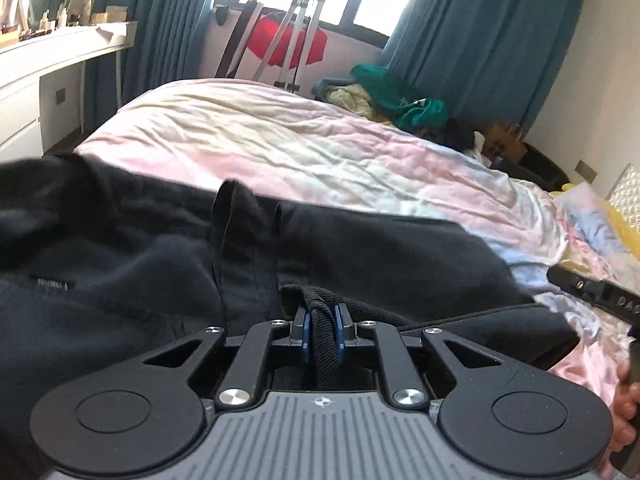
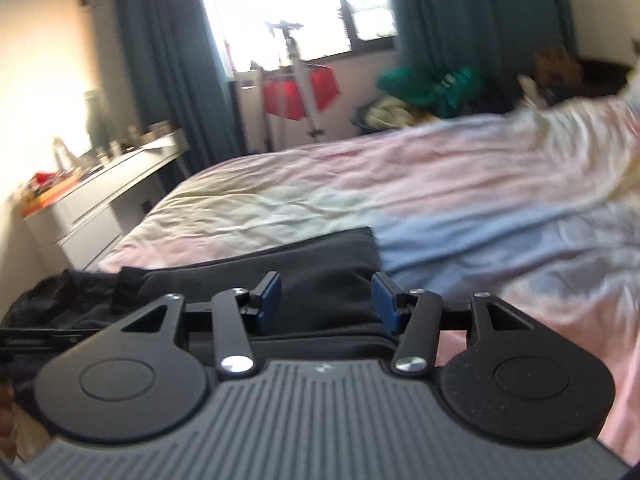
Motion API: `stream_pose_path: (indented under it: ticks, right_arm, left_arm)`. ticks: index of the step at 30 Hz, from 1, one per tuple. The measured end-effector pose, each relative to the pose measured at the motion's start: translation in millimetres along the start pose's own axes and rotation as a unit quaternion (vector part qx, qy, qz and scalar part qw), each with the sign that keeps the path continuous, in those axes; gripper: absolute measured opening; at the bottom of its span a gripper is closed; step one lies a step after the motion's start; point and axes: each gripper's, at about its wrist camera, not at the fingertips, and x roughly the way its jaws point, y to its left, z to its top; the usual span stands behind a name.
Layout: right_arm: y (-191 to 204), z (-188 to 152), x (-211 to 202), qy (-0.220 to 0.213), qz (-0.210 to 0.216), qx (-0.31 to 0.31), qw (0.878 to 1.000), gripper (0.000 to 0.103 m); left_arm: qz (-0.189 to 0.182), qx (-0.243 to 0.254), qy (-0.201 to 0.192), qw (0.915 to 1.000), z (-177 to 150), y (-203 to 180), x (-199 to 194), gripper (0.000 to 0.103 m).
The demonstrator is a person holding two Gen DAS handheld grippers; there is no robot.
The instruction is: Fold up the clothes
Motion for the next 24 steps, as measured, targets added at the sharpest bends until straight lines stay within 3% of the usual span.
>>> stream_pose_path:
  ticks: [4, 10, 12, 17, 21, 22, 24]
  right_arm:
    - [0.3, -4.0, 6.6, 0.018, 0.004, 0.002, 1.0, 0.053]
    - [-0.3, -10.4, 16.2, 0.044, 0.007, 0.008, 0.999, 0.053]
    - [-0.5, -12.6, 19.4, 0.053, 0.008, 0.01, 0.998, 0.053]
    - [-1.0, -17.0, 24.9, 0.072, 0.013, 0.017, 0.997, 0.053]
    - [-2.7, -15.9, 20.3, 0.072, 0.018, 0.027, 0.997, 0.053]
    - [-3.2, -15.7, 19.2, 0.072, 0.019, 0.03, 0.997, 0.052]
    - [-4.3, -15.5, 16.8, 0.071, 0.019, 0.035, 0.997, 0.052]
  left_arm:
    - [0.0, 0.001, -0.016, 0.9999, -4.8, 0.5, -4.6, 0.019]
    - [0.007, -0.032, -0.017, 0.9993, -17.3, 8.0, -35.9, 0.048]
    - [0.011, -0.048, -0.016, 0.9987, -18.4, 13.2, -51.5, 0.063]
    - [0.05, -0.119, -0.007, 0.9916, -14.0, 48.0, -88.9, 0.084]
    - [0.098, -0.22, 0.008, 0.9706, -13.1, 100.0, -111.0, 0.089]
    - [0.099, -0.258, 0.001, 0.9611, -16.0, 114.3, -116.7, 0.091]
    - [0.097, -0.344, -0.027, 0.9336, -25.9, 141.0, -126.5, 0.095]
